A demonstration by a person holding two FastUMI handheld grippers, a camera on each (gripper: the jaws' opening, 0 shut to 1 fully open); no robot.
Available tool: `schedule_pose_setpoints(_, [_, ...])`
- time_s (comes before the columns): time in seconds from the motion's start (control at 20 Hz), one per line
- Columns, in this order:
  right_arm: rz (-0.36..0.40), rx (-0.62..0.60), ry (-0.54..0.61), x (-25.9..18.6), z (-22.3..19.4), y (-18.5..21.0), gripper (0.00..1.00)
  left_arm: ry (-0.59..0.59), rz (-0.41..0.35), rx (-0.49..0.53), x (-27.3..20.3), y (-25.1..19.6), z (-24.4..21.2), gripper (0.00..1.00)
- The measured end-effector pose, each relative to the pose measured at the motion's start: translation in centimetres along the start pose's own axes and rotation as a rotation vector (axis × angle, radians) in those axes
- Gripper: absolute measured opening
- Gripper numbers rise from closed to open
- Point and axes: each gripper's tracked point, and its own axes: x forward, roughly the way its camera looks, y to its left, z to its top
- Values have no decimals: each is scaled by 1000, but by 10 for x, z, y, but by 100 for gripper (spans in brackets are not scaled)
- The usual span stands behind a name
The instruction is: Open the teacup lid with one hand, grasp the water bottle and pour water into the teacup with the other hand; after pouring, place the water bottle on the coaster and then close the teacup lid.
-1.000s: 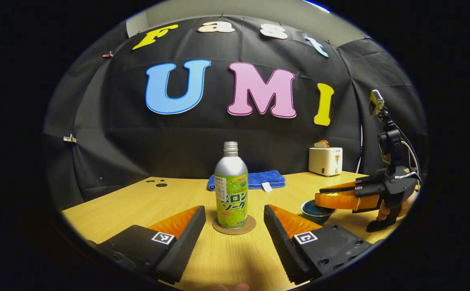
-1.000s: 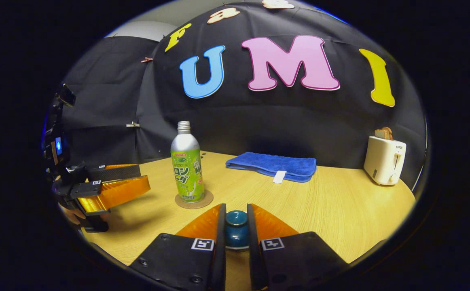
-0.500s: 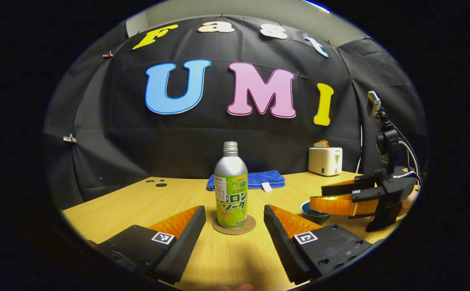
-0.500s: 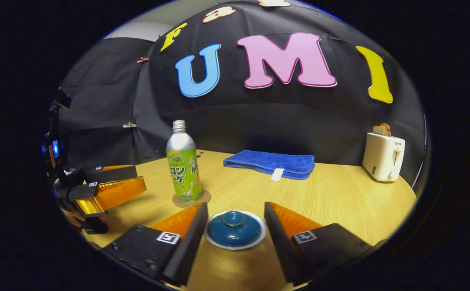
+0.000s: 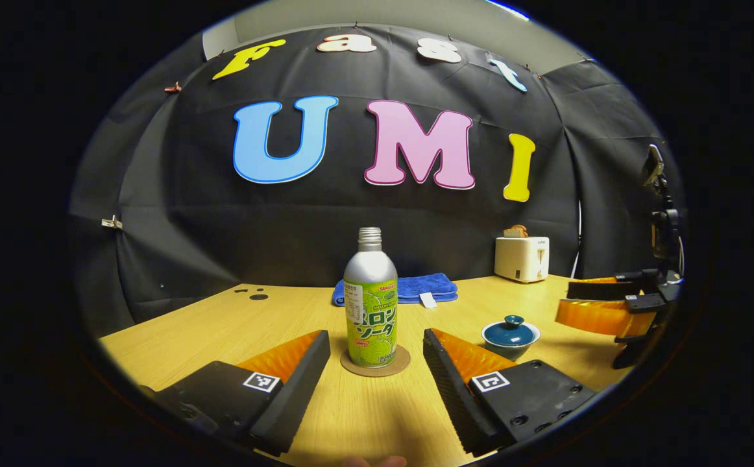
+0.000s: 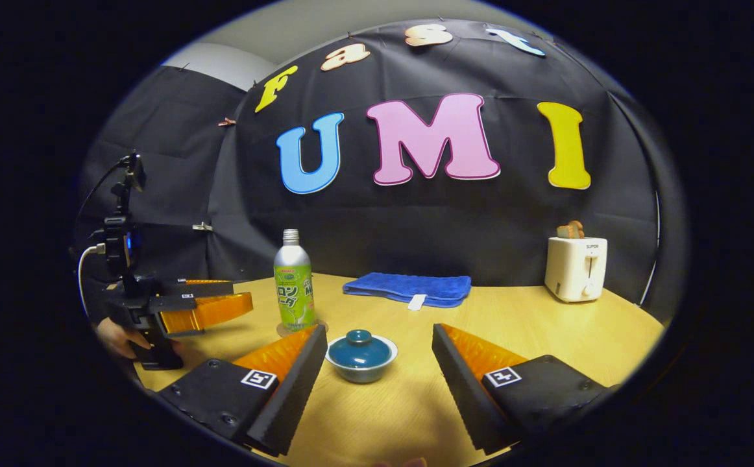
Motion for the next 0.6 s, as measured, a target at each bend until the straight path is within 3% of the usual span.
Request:
schedule_pose_setpoints(0.3, [-65, 0, -3, -20, 1, -19, 100, 0, 0, 0, 0, 0, 0, 92])
schedule_pose_setpoints(0.6, [-71, -1, -5, -20, 0, -18, 100, -1, -1, 0, 1, 0, -1, 92])
